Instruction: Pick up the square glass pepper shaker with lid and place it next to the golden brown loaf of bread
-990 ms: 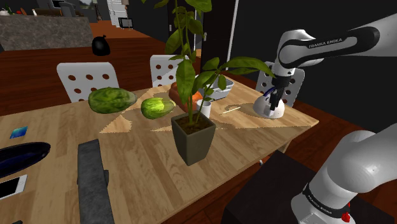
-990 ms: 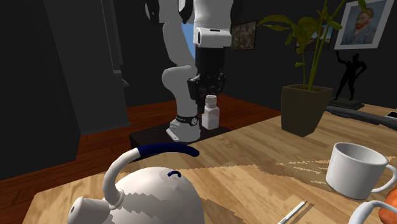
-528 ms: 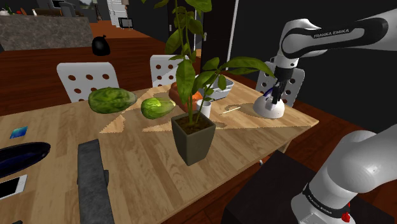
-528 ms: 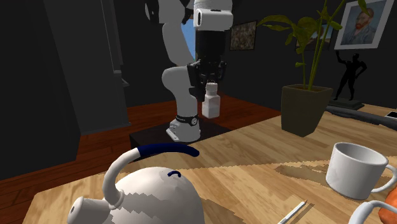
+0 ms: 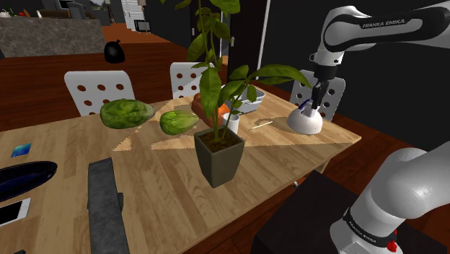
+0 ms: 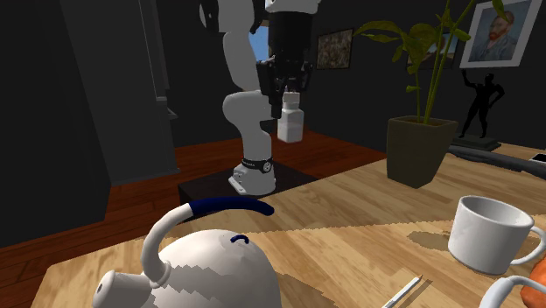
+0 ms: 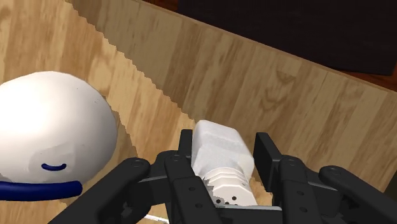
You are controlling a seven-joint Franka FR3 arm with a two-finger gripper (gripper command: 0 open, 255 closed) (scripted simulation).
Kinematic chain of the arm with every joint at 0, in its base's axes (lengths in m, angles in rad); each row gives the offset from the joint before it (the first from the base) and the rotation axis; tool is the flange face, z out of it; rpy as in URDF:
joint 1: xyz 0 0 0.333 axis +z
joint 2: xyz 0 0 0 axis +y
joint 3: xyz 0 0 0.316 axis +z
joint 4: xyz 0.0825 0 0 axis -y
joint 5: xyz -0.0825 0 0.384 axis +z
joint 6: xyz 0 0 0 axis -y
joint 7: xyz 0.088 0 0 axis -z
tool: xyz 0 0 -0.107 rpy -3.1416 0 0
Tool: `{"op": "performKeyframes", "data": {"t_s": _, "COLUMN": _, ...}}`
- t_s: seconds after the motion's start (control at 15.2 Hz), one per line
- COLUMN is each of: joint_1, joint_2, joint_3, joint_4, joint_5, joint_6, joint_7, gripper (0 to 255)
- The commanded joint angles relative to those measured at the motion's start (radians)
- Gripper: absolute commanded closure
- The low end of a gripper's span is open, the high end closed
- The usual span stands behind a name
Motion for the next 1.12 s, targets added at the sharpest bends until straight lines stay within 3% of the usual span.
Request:
{"op": "performKeyframes", "data": {"t_s": 0.0, "joint_1": 0.001, "joint_2": -0.002, "joint_3": 0.005, "joint_4": 0.025, "joint_5": 0.003, "joint_6": -0.028, "joint_7": 0.001, "gripper": 255}}
{"op": "performKeyframes", "data": {"t_s": 0.53, "joint_1": 0.086, "joint_2": 0.182, "joint_3": 0.094, "joint_4": 0.162, "joint_5": 0.1, "joint_6": 0.007, "joint_7": 0.13, "gripper": 255}}
{"op": "performKeyframes", "data": {"t_s": 1.06, "joint_1": 0.152, "joint_2": 0.401, "joint_3": 0.164, "joint_4": 0.373, "joint_5": 0.172, "joint_6": 0.009, "joint_7": 0.239, "gripper": 255}}
